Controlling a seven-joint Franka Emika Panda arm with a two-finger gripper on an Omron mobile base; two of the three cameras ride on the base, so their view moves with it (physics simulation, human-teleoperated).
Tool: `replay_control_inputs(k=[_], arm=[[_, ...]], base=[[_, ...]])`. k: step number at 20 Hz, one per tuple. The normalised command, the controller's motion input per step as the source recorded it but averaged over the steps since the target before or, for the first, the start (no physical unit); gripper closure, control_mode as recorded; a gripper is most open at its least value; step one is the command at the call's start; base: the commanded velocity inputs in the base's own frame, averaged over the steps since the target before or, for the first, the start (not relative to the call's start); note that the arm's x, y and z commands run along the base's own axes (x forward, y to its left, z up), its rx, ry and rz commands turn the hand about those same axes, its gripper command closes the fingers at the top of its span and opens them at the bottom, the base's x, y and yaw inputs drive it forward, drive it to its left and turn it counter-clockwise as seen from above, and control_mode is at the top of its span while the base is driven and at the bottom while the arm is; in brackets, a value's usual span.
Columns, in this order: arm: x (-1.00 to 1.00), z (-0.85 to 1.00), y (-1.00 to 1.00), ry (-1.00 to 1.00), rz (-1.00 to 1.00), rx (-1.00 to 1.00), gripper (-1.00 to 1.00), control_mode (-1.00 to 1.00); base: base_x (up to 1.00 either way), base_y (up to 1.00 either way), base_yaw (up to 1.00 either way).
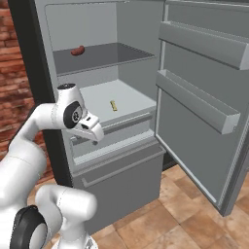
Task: Retrieve the butter from the fridge and place it on a plate on the dining table. Then retrieve the butter knife by the fridge and place it near the plate.
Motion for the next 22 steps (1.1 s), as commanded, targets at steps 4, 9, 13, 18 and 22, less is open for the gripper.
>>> replay_control_inputs(k=[4,9,13,18,22], arm=[[0.0,0.0,0.0,0.0,0.0,0.0,-1.0,-1.0],[0.0,0.0,0.01,0.0,0.0,0.0,-1.0,-1.0],[0.0,0.0,0.0,0.0,0.03,0.0,-1.0,1.0],[0.0,0.0,0.0,0.0,0.0,0.0,-1.0,1.0],[0.0,0.0,0.0,0.0,0.0,0.0,-1.0,1.0]], base=[[0.0,0.0,0.0],[0.0,0.0,0.0],[0.1,-0.36,0.33],[0.08,-0.85,0.56],[0.08,-0.72,0.43]])
